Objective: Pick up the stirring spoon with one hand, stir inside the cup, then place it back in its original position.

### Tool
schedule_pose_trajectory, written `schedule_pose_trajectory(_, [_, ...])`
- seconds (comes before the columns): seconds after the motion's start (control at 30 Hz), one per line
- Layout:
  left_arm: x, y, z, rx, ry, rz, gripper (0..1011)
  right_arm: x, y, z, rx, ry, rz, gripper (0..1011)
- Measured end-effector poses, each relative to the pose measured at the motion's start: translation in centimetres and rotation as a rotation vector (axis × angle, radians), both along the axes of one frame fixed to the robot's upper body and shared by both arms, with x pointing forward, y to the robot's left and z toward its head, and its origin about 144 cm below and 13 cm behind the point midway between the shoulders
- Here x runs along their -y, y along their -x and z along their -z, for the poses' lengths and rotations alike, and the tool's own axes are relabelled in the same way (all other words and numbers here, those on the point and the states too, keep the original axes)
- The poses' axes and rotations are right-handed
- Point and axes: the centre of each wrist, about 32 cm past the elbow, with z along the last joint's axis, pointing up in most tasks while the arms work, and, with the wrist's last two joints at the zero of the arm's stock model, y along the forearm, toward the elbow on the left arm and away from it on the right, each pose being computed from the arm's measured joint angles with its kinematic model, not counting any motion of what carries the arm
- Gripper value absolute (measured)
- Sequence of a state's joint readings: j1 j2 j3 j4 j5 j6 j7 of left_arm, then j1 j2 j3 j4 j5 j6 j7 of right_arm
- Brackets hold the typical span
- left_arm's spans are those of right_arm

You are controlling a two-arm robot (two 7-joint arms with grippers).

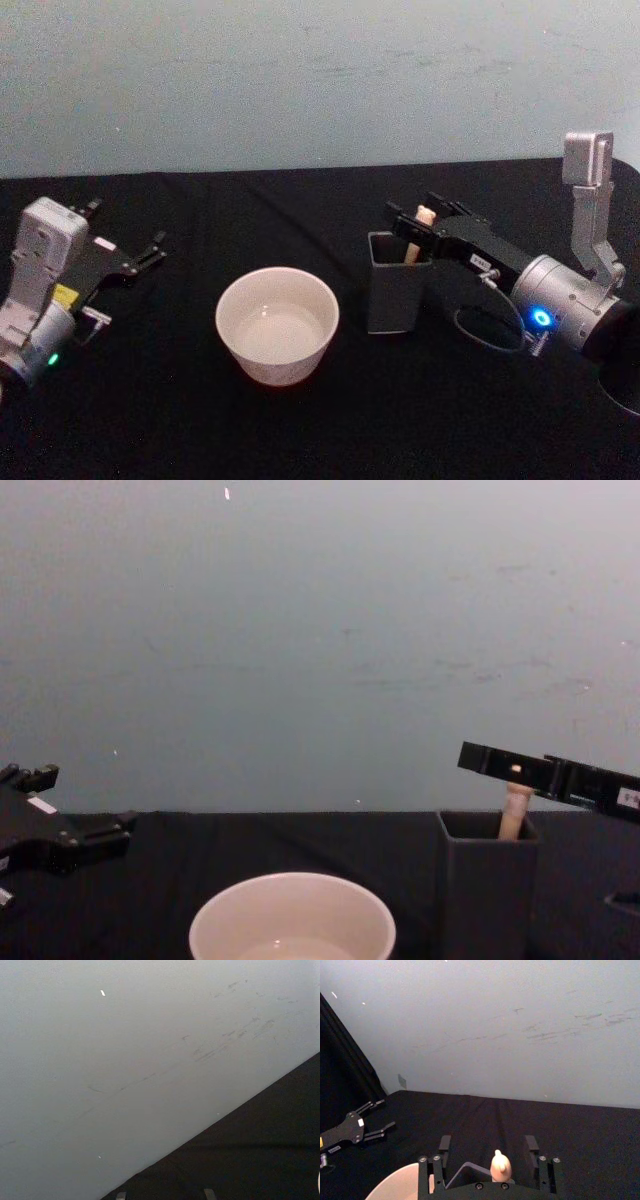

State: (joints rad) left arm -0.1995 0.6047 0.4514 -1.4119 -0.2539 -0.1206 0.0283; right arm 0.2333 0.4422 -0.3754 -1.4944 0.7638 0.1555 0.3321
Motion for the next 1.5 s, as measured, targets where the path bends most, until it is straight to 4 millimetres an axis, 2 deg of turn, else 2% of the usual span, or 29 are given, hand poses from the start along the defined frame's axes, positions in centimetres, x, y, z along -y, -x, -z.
schedule_pose_trajectory(0.13, [0.0, 0.0, 0.0, 0.0, 0.0, 0.0, 1001, 0.0, 0.0, 0.0, 0.0, 0.0, 0.0, 1003])
schedule_pose_trajectory(0.37, [0.0, 0.0, 0.0, 0.0, 0.0, 0.0, 1001, -0.4, 0.2, -0.3, 0.054, -0.013, 0.036, 1000])
schedule_pose_trajectory(0.63, [0.0, 0.0, 0.0, 0.0, 0.0, 0.0, 1001, -2.1, 1.2, -0.7, 0.26, 0.067, 0.281, 1000])
schedule_pose_trajectory(0.73, [0.0, 0.0, 0.0, 0.0, 0.0, 0.0, 1001, -3.0, 1.6, 0.2, 0.332, 0.193, 0.45, 1000])
schedule_pose_trajectory(0.9, [0.0, 0.0, 0.0, 0.0, 0.0, 0.0, 1002, -3.1, 1.9, 2.0, 0.292, 0.267, 0.575, 1000])
schedule_pose_trajectory(1.23, [0.0, 0.0, 0.0, 0.0, 0.0, 0.0, 1001, -2.6, 2.6, 5.4, 0.164, 0.336, 0.635, 1000])
schedule_pose_trajectory(1.5, [0.0, 0.0, 0.0, 0.0, 0.0, 0.0, 1001, -2.4, 2.6, 5.7, 0.151, 0.335, 0.636, 1000])
